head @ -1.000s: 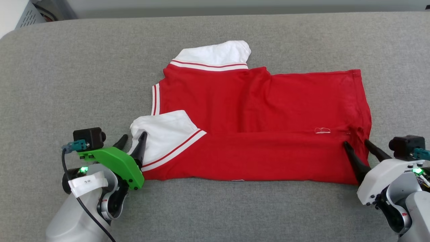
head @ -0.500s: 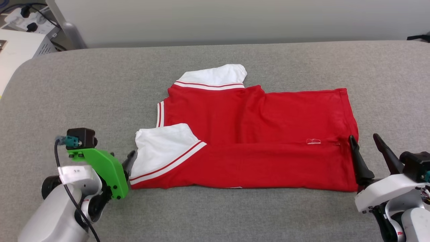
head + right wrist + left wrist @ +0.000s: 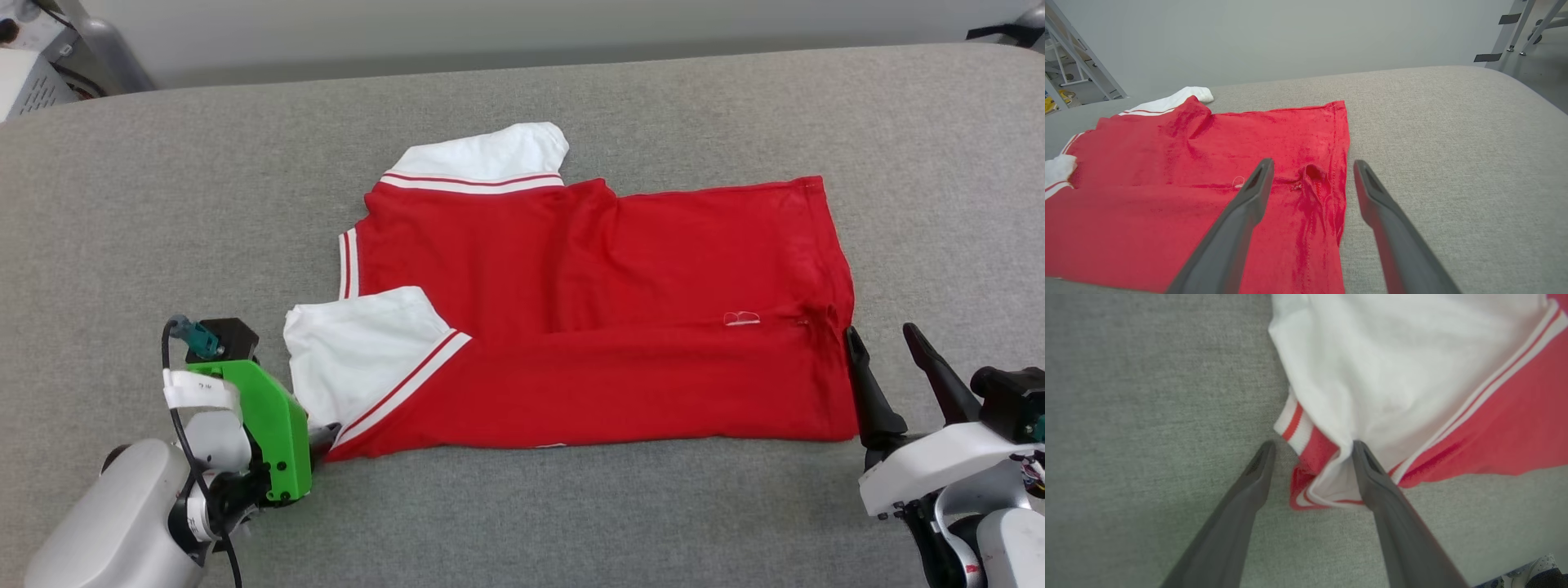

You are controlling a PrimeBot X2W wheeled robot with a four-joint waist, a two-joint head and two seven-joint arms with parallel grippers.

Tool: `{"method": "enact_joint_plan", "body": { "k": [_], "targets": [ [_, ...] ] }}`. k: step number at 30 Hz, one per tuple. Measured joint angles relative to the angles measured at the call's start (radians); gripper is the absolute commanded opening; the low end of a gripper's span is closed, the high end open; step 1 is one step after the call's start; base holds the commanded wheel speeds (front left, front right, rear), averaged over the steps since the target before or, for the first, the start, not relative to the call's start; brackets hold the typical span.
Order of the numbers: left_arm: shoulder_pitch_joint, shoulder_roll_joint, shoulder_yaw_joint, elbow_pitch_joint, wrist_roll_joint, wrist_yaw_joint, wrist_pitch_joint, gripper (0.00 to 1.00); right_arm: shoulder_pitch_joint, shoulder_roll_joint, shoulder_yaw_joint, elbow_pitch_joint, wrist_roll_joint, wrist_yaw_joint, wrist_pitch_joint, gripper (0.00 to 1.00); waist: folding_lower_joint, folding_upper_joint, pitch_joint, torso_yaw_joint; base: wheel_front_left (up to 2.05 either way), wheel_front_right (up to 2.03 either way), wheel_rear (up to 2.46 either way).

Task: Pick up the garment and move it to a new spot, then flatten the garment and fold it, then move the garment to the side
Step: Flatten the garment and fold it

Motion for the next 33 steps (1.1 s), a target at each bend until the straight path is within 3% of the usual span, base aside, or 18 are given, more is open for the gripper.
{"method": "enact_joint_plan", "body": {
  "k": [1, 9, 17, 21, 32, 33],
  "targets": [
    [-0.013, 0.001, -0.008, 0.008, -0.002, 0.003, 0.03, 0.0, 0.0, -0.002, -0.008, 0.001, 0.005, 0.0, 0.006, 1.0, 0.0, 0.0, 0.016, -0.01, 0.0, 0.0, 0.0],
    [-0.021, -0.015, -0.022, 0.0, -0.005, 0.004, 0.021, 0.0, 0.001, -0.032, -0.036, -0.015, 0.07, 0.0, 0.125, 1.0, 0.0, 0.0, 0.019, -0.012, 0.0, 0.0, 0.0],
    [0.005, -0.011, -0.019, -0.081, 0.018, 0.008, -0.049, 0.0, 0.009, -0.133, -0.035, -0.028, 0.182, 0.0, 0.459, 1.0, 0.0, -0.0001, -0.003, 0.016, 0.0, 0.0, 0.0],
    [0.01, 0.0, -0.016, -0.147, 0.024, 0.015, -0.057, 0.0, 0.01, -0.153, -0.017, -0.032, 0.233, 0.0, 0.584, 1.0, 0.0, 0.0, -0.005, 0.034, 0.0, 0.0, 0.0],
    [0.01, 0.004, -0.023, -0.221, 0.029, 0.035, -0.056, 0.0, -0.058, -0.169, 0.072, 0.08, 0.303, 0.0, 0.657, 1.0, 0.0, -0.0001, 0.035, 0.065, 0.0, 0.0, 0.0],
    [0.01, 0.004, -0.023, -0.222, 0.029, 0.035, -0.056, 0.0, -0.06, -0.172, 0.077, 0.091, 0.311, -0.002, 0.666, 0.78, 0.0, -0.0001, 0.037, 0.069, 0.0, 0.0, 0.0]
  ]
}}
